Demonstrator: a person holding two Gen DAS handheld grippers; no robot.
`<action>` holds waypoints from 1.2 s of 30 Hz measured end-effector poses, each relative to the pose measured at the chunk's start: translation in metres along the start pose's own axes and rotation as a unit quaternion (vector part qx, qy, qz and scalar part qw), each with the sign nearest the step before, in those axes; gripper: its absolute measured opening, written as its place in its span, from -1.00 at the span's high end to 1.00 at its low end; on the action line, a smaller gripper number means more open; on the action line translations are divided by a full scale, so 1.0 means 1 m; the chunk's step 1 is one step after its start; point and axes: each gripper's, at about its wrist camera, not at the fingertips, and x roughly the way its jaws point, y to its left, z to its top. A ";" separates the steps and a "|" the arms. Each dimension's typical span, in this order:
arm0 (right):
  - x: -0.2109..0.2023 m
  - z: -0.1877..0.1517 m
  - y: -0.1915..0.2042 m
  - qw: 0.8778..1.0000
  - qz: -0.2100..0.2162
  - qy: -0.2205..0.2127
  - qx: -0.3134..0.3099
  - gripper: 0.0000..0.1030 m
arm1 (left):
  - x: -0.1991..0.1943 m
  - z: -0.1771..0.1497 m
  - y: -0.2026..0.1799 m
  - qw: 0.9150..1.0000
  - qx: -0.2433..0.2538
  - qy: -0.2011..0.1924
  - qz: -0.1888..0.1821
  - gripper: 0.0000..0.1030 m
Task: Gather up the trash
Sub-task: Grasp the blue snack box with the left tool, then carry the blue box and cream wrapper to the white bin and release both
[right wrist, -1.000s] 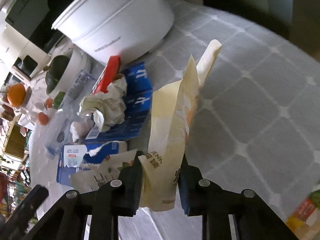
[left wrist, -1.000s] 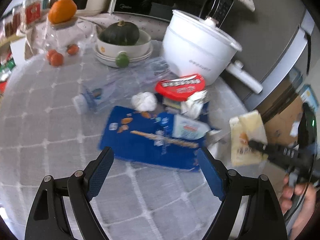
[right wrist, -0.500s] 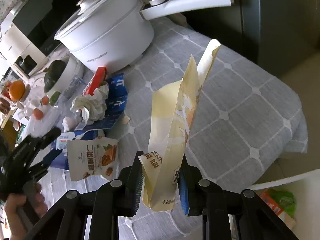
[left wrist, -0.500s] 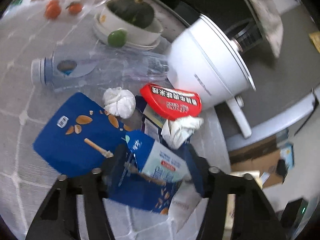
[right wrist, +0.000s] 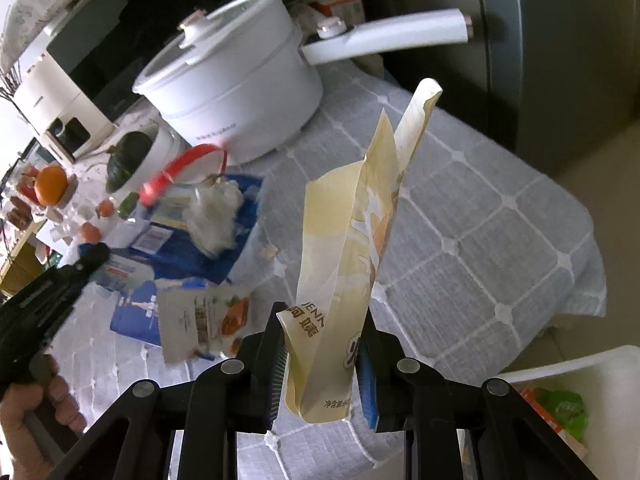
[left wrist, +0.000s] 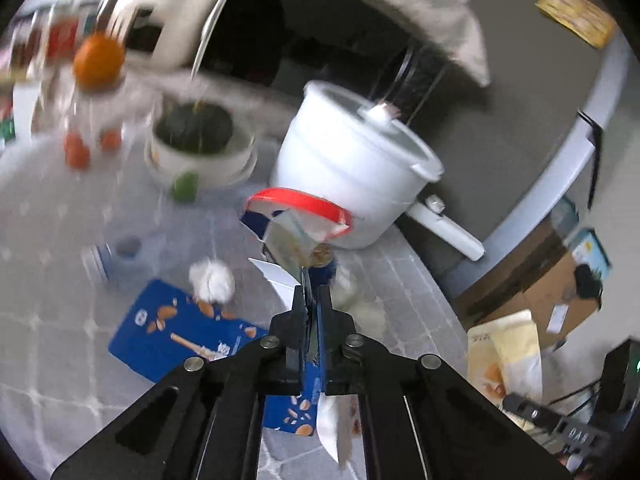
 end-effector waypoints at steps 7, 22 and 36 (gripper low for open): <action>-0.021 -0.006 0.011 1.000 -0.001 -0.023 -0.019 0.48 | -0.051 0.004 -0.002 0.998 0.046 -0.039 0.001 1.00; -0.075 -0.030 -0.022 0.998 -0.028 -0.045 -0.027 0.47 | -0.137 -0.026 -0.028 0.988 0.116 -0.034 -0.101 1.00; -0.116 -0.081 -0.110 0.995 -0.097 -0.017 0.021 0.47 | -0.132 -0.106 -0.137 0.949 0.206 0.062 -0.232 1.00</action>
